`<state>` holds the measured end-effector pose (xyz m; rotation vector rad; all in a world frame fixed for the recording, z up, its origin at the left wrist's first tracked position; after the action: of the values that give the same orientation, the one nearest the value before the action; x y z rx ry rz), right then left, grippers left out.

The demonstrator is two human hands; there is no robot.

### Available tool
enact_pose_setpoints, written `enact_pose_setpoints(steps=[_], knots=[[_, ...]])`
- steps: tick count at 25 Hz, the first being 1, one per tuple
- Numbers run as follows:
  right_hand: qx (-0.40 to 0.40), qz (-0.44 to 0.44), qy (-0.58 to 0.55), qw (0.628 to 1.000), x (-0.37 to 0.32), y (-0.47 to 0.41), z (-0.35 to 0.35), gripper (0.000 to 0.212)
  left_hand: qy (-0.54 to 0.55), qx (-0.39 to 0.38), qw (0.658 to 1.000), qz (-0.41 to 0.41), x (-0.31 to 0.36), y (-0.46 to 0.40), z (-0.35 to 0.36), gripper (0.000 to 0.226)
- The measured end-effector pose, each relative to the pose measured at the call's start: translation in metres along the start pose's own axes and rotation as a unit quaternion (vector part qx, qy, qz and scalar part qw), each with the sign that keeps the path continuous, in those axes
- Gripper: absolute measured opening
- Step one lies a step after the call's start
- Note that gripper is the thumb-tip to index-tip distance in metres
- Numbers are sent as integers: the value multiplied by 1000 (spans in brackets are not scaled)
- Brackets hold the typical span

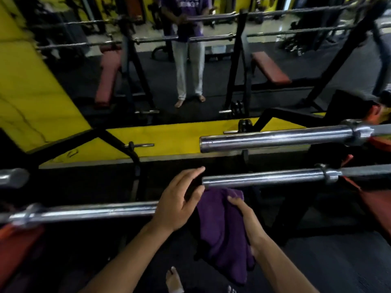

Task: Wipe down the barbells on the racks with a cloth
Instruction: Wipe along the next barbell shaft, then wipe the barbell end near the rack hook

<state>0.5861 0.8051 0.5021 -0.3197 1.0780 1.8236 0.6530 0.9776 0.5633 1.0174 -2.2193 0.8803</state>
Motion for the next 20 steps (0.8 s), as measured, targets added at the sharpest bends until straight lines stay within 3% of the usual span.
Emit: enact_pose_setpoints(steps=[3, 6, 8, 11, 15, 18, 20], knots=[[-59, 45, 71, 995, 22, 2, 7, 52, 102, -29, 977, -185, -1, 67, 9, 46], [-128, 67, 151, 978, 51, 13, 34, 37, 197, 16, 932, -305, -1, 138, 4, 19], [-163, 53, 216, 961, 69, 26, 54, 26, 211, 62, 921, -321, 5, 179, -11, 12], [-200, 32, 279, 939, 95, 49, 70, 35, 220, 88, 915, -327, 19, 222, -28, 13], [-178, 42, 293, 938, 153, 79, 100, 33, 188, 155, 919, -310, 37, 292, -64, 22], [-205, 46, 330, 920, 207, 112, 141, 39, 218, 220, 891, -331, 46, 362, -93, 17], [-251, 32, 383, 889, 236, 135, 168, 36, 270, 246, 864, -345, 53, 400, -104, 18]])
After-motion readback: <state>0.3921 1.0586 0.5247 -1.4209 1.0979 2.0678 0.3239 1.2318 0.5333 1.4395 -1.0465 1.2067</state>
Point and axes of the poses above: each hand's wrist, its own y-axis away from the middle knuckle, its own z-axis out of the palm, x = y × z, the point moved 4 cm from there along -y, towards the middle knuckle, and after that the axes turned 5 degrees about -x, right-handed, at the moved point
